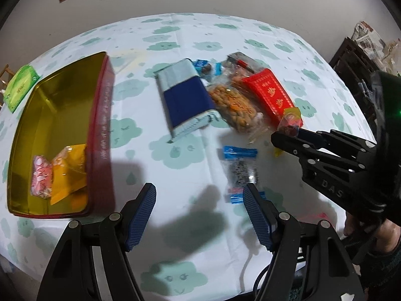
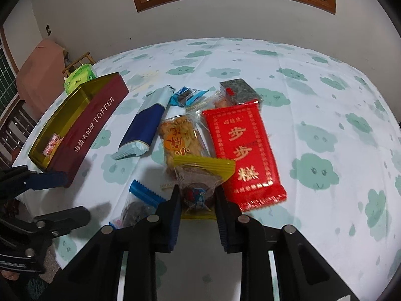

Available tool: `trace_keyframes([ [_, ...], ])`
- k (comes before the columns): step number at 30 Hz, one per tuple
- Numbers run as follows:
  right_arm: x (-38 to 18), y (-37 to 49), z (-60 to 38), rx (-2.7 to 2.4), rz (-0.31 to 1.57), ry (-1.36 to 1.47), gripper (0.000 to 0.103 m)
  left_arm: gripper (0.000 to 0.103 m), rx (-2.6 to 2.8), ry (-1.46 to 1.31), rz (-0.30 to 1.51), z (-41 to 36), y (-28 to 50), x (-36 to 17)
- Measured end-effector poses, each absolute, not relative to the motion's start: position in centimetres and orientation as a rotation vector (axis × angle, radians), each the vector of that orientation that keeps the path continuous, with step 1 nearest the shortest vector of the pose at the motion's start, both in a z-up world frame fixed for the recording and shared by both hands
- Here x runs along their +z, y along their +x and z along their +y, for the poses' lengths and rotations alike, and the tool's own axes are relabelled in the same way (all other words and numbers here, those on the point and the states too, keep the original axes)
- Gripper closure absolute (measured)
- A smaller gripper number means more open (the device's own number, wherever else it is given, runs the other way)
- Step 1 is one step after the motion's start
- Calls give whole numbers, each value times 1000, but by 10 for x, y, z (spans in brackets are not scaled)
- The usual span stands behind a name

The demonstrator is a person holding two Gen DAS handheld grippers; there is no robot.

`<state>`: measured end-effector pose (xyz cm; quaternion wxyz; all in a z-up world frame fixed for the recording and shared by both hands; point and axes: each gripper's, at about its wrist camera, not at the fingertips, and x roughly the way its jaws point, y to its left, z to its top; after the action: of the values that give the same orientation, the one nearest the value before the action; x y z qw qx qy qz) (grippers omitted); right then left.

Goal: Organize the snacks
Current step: 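Grasp the blue-wrapped candy with the left tool while the right tool grasps the yellow-striped candy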

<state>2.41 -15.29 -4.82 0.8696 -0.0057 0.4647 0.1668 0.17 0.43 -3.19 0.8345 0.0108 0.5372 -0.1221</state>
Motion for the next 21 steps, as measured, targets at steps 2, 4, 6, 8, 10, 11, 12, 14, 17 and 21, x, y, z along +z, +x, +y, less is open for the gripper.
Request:
trace_keyframes([
  [2, -46, 20, -158, 345, 970, -3, 78, 35, -273, 29, 1140, -3, 4, -33],
  [4, -42, 16, -163, 337, 962, 2, 78, 35, -284, 41, 1142, -11, 6, -35],
  [6, -40, 13, -168, 331, 960, 16, 78, 35, -298, 47, 1150, -20, 8, -37],
  [8, -39, 11, -172, 325, 959, 24, 78, 35, -308, 43, 1157, -25, 10, -40],
  [10, -39, 9, -177, 319, 958, 30, 78, 35, -310, 48, 1161, -30, 12, -42],
  [11, -39, 8, -178, 318, 959, 35, 78, 35, -311, 54, 1160, -32, 13, -43],
  [12, -40, 7, -180, 316, 960, 40, 78, 36, -308, 62, 1160, -34, 14, -44],
  [14, -40, 7, -183, 315, 962, 46, 78, 38, -302, 67, 1172, -37, 16, -46],
  [17, -42, 6, -188, 312, 962, 61, 78, 45, -300, 54, 1190, -39, 20, -51],
  [21, -45, 6, -192, 315, 966, 79, 78, 49, -292, 47, 1201, -41, 23, -54],
])
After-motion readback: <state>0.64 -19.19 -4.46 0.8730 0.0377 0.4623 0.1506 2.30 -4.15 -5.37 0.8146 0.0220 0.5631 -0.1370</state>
